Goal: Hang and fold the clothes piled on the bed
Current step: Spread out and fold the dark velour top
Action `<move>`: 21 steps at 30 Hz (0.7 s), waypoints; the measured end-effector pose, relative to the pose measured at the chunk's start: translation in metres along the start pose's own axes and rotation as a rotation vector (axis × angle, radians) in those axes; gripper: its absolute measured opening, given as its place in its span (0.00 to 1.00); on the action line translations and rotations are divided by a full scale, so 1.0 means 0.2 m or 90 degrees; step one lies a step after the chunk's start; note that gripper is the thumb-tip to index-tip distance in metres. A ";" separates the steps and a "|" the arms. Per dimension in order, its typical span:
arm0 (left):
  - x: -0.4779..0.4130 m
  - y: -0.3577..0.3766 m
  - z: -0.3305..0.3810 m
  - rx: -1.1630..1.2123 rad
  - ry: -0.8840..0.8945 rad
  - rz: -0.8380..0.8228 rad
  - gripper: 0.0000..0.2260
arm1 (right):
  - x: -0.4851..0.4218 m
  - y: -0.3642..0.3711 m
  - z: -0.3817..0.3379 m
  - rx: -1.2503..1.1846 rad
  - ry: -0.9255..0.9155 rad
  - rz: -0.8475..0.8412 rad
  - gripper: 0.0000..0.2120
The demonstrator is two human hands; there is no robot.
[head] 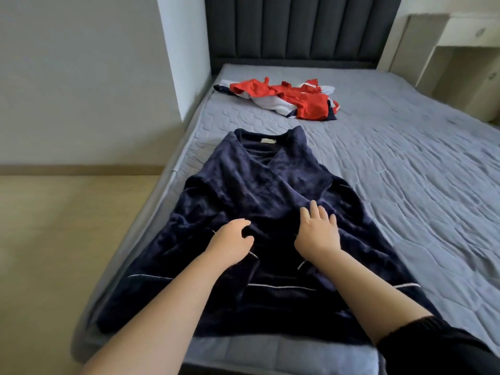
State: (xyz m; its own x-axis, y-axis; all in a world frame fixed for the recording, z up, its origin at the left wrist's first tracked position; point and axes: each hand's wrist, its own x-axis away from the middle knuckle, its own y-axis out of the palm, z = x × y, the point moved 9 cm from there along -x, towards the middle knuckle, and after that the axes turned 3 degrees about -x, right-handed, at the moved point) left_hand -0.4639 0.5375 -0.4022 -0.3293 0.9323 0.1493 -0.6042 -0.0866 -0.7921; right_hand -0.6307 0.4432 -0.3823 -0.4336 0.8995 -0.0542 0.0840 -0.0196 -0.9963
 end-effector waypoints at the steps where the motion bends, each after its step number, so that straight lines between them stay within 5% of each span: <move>1: -0.02 -0.06 -0.04 0.103 -0.044 0.050 0.21 | -0.05 0.01 -0.06 -0.013 -0.021 0.000 0.29; 5: -0.18 -0.10 -0.26 0.716 -0.283 0.126 0.21 | -0.29 0.05 -0.29 -0.094 -0.090 -0.015 0.27; 8: -0.30 -0.12 -0.34 0.907 -0.337 0.096 0.19 | -0.45 0.14 -0.40 -0.177 -0.089 -0.057 0.28; 13: -0.51 -0.16 -0.41 0.885 -0.355 0.096 0.18 | -0.46 0.41 -0.44 -0.136 -0.049 -0.088 0.30; 18: -0.52 -0.28 -0.64 0.631 -0.419 0.336 0.08 | -0.49 0.44 -0.43 -0.167 -0.049 -0.044 0.30; 21: -0.44 -0.30 -0.70 0.575 -0.407 0.381 0.08 | -0.46 0.40 -0.41 -0.180 -0.040 0.032 0.28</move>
State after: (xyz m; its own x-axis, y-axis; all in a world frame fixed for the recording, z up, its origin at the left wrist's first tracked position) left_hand -0.2970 0.5090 -0.4506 -0.8618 0.3501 0.3670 -0.4364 -0.8806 -0.1849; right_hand -0.5106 0.3953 -0.4508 -0.4766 0.8714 -0.1162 0.3503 0.0670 -0.9342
